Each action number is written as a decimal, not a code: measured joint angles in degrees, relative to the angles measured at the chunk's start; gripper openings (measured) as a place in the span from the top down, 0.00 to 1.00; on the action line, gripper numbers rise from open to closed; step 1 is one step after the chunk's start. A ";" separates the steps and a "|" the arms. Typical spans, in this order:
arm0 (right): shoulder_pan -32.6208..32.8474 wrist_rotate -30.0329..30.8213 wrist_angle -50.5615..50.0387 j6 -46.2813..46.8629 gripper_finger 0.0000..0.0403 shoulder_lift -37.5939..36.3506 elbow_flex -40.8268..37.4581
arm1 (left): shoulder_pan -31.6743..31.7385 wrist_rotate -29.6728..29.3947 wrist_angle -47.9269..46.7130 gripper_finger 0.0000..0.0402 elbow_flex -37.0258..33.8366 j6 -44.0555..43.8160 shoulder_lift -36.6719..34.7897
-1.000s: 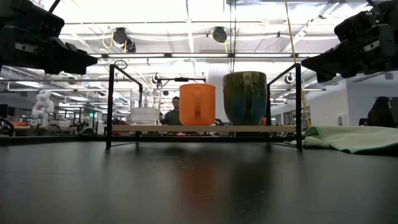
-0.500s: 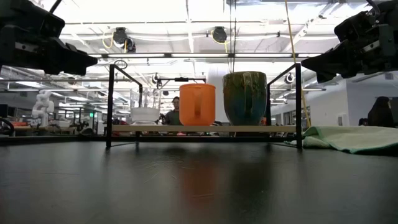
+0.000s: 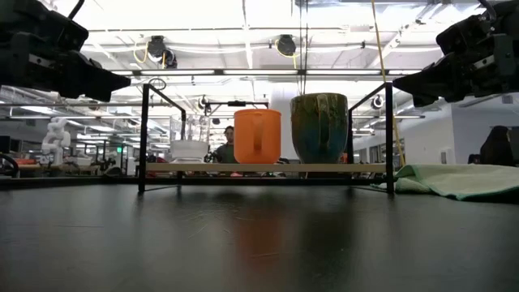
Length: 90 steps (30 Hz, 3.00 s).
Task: Stack small to large cups/mugs on shelf
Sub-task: Return to Home Position
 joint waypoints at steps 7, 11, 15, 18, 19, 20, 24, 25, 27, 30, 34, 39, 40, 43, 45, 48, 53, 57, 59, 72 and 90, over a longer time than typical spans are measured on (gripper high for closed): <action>0.00 0.07 -0.46 0.00 1.00 0.02 -0.02 | 0.00 -0.02 0.02 1.00 0.00 0.03 0.00; 0.00 0.11 -0.45 0.00 1.00 0.00 -0.02 | 0.00 -0.02 0.04 1.00 0.00 0.07 0.00; 0.00 0.13 -0.45 0.00 1.00 0.00 -0.02 | 0.00 -0.02 0.04 1.00 0.00 0.06 0.00; 0.00 0.13 -0.45 0.00 1.00 0.00 -0.02 | 0.00 -0.04 0.04 1.00 0.00 0.06 0.00; 0.00 0.13 -0.46 0.00 1.00 0.00 -0.02 | 0.00 -0.03 0.04 1.00 0.00 0.06 0.00; 0.00 0.13 -0.46 0.00 1.00 0.00 -0.02 | 0.00 -0.04 0.04 1.00 0.00 0.08 0.00; 0.00 0.13 -0.45 0.00 1.00 0.00 -0.02 | 0.00 -0.04 0.04 0.99 0.00 0.06 0.00; 0.00 0.13 -0.47 0.00 1.00 0.00 -0.02 | 0.00 -0.04 0.04 0.98 0.00 0.07 0.00; 0.00 0.13 -0.45 0.00 1.00 0.00 -0.02 | 0.00 -0.04 0.04 0.97 0.00 0.07 0.00; 0.00 0.13 -0.45 0.00 1.00 0.00 -0.02 | 0.00 -0.04 0.04 0.97 0.00 0.08 0.00; 0.00 0.13 -0.45 0.00 1.00 0.00 -0.02 | 0.00 -0.04 0.04 0.97 0.00 0.08 0.00; 0.00 0.13 -0.45 0.00 1.00 0.00 -0.02 | 0.00 -0.04 0.04 0.97 0.00 0.08 0.00; 0.00 0.13 -0.45 0.00 1.00 0.00 -0.02 | 0.00 -0.04 0.04 0.97 0.00 0.08 0.00; 0.00 0.13 -0.46 0.00 1.00 0.00 -0.02 | 0.00 -0.04 0.04 0.97 0.00 0.08 0.00; 0.00 0.13 -0.45 0.00 1.00 0.00 -0.02 | 0.00 -0.04 0.04 0.97 0.00 0.08 0.00; 0.01 0.13 -0.46 0.00 1.00 0.00 -0.02 | 0.00 -0.04 0.05 0.97 0.00 0.08 0.00; 0.00 0.13 -0.45 0.00 1.00 0.00 -0.02 | 0.00 -0.04 0.05 0.97 0.00 0.10 0.00; 0.00 0.13 -0.45 0.00 1.00 0.00 -0.02 | 0.00 -0.05 0.05 0.97 0.00 0.09 0.00; 0.00 0.13 -0.45 0.00 1.00 0.00 -0.02 | 0.00 -0.07 0.04 0.97 0.00 0.09 0.00; 0.00 0.13 -0.45 0.02 1.00 0.00 -0.02 | 0.00 -0.07 0.05 0.97 0.00 0.08 0.00; 0.02 0.13 -0.47 0.02 1.00 0.00 -0.02 | 0.00 -0.07 0.05 0.97 -0.01 0.08 0.00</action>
